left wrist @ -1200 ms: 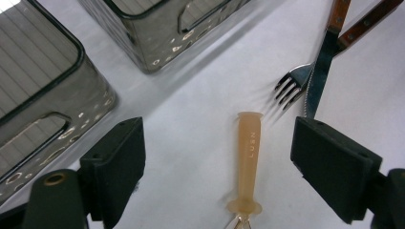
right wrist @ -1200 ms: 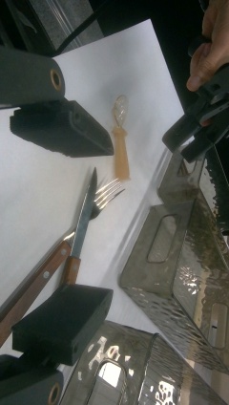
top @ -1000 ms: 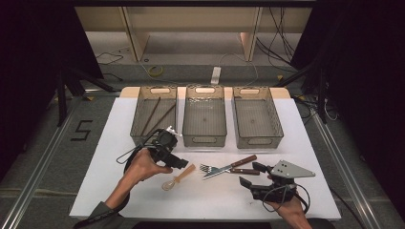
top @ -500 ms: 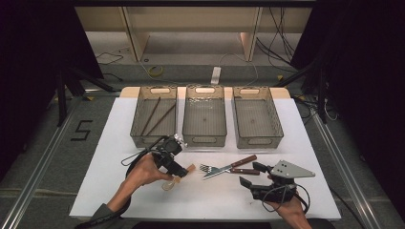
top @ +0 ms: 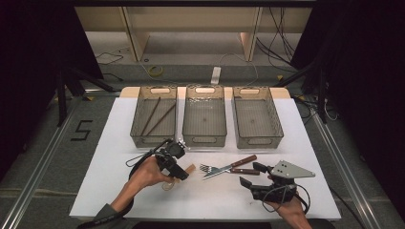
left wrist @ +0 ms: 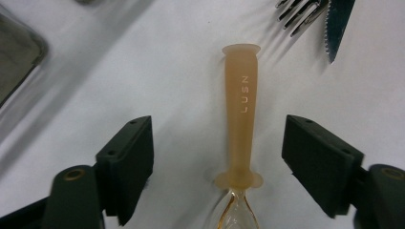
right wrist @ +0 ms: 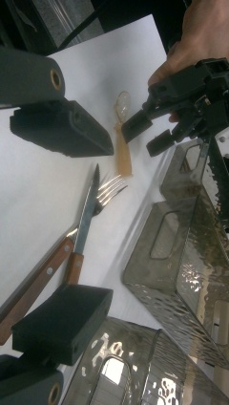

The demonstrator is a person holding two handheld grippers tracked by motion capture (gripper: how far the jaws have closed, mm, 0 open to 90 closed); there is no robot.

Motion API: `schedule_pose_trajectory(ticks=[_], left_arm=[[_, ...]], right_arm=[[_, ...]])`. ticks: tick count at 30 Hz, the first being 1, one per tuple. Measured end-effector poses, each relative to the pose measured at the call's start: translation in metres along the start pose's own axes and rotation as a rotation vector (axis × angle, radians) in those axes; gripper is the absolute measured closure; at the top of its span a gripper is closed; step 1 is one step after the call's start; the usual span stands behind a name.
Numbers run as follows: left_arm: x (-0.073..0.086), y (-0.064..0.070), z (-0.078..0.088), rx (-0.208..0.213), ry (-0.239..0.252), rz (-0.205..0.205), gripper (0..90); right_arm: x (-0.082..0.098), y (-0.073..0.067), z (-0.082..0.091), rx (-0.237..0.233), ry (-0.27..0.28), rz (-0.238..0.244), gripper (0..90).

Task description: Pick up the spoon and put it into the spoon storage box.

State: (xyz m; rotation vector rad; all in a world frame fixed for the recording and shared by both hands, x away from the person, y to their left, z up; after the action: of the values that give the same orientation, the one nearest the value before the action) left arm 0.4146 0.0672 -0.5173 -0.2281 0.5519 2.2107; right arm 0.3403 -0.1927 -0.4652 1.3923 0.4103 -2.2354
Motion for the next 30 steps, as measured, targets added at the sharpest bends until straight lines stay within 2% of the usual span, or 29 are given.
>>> schedule_pose_trajectory(ticks=[5,8,11,16,17,19,20,22,30], left_arm=[[0.001,0.002,-0.004,0.015,-0.018,-0.004,36.2],[0.002,0.004,-0.006,0.017,-0.032,-0.024,41.7],[0.004,0.003,-0.008,0.006,-0.045,-0.036,46.4],[0.006,0.004,-0.012,0.006,-0.049,-0.057,59.9],[0.006,0.004,-0.012,-0.014,-0.054,-0.071,62.9],[0.006,0.006,-0.013,-0.010,-0.052,-0.069,72.7],[0.006,0.006,-0.013,-0.010,-0.057,-0.073,74.6],[0.006,0.006,-0.013,-0.012,-0.059,-0.087,75.7],[0.007,0.006,-0.012,0.001,-0.052,-0.086,77.3]], right_arm=[[0.000,-0.001,0.000,0.001,0.003,0.003,27.8],[0.000,-0.002,0.002,0.001,0.004,0.007,27.8],[-0.001,-0.003,0.002,-0.001,0.004,0.010,27.8],[-0.001,-0.005,0.002,-0.002,0.000,0.016,27.8],[-0.001,-0.004,0.002,-0.002,-0.001,0.017,27.8],[-0.001,-0.004,0.002,-0.002,-0.001,0.014,27.8],[0.000,-0.004,0.002,-0.002,-0.001,0.013,27.8],[0.000,-0.004,0.001,-0.001,-0.002,0.013,27.8],[0.000,-0.003,0.001,0.001,-0.002,0.008,27.8]])
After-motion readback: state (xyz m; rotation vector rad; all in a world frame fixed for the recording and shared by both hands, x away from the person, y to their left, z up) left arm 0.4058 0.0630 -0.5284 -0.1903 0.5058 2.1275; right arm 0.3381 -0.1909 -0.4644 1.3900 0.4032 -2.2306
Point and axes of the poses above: each handheld gripper's, and its own axes: z roughly backward along the jaws, x roughly out of its underside, y roughly to its right, the point moved 7 cm from there along -z, roughly forward along the jaws, and after that the axes turned 15 degrees about x, right-handed, at the moved point
